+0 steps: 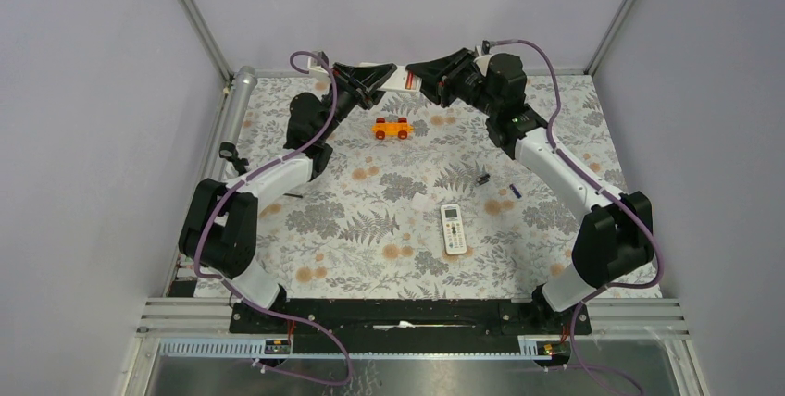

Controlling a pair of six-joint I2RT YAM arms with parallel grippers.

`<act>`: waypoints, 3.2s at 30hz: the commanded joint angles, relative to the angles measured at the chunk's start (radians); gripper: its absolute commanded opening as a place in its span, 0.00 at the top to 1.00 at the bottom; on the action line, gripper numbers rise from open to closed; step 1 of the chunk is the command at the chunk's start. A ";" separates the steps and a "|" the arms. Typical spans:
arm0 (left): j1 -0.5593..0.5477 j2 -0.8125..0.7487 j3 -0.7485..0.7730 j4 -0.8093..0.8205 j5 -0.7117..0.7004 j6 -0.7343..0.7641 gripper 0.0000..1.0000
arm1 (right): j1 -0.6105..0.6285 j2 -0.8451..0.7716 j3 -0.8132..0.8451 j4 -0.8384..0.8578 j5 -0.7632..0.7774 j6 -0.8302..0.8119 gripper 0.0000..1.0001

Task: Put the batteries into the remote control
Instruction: Load the battery into the remote control.

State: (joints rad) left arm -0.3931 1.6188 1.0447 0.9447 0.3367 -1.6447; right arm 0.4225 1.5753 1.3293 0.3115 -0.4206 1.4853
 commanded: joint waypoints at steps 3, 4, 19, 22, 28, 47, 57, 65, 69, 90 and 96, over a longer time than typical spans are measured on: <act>0.016 -0.036 0.059 0.151 -0.076 0.010 1.00 | 0.005 -0.026 -0.032 -0.045 -0.088 -0.065 0.74; 0.016 -0.036 0.062 0.149 -0.076 0.012 1.00 | 0.005 -0.027 -0.038 -0.036 -0.094 -0.065 0.74; 0.022 -0.026 0.083 0.078 -0.066 -0.075 1.00 | 0.020 -0.037 -0.017 -0.127 -0.169 -0.327 0.66; 0.024 -0.028 0.082 0.070 -0.064 -0.075 1.00 | 0.021 -0.041 -0.022 -0.138 -0.160 -0.353 0.65; 0.025 -0.031 0.068 0.086 -0.050 -0.069 1.00 | 0.021 -0.050 -0.006 -0.147 -0.110 -0.367 0.62; 0.036 -0.050 -0.056 0.174 0.028 0.040 1.00 | -0.010 0.006 0.051 0.074 -0.141 -0.220 0.13; 0.036 -0.062 -0.072 0.181 0.033 0.046 1.00 | -0.009 0.047 0.123 -0.012 -0.096 -0.276 0.52; 0.036 -0.060 -0.041 0.158 0.028 0.032 1.00 | 0.001 0.052 0.116 -0.076 -0.129 -0.400 0.68; 0.036 -0.055 -0.021 0.160 0.023 0.014 1.00 | 0.016 0.044 0.104 -0.134 -0.131 -0.520 0.75; 0.041 -0.069 -0.009 0.151 0.043 -0.031 1.00 | 0.017 0.011 0.069 -0.107 -0.126 -0.619 0.47; 0.088 -0.070 -0.084 0.212 0.142 0.107 1.00 | -0.047 -0.009 0.073 0.109 -0.226 -0.364 0.14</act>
State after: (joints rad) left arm -0.3408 1.5974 0.9791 1.0145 0.4068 -1.6310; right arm 0.4145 1.5990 1.3949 0.2550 -0.5667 0.9787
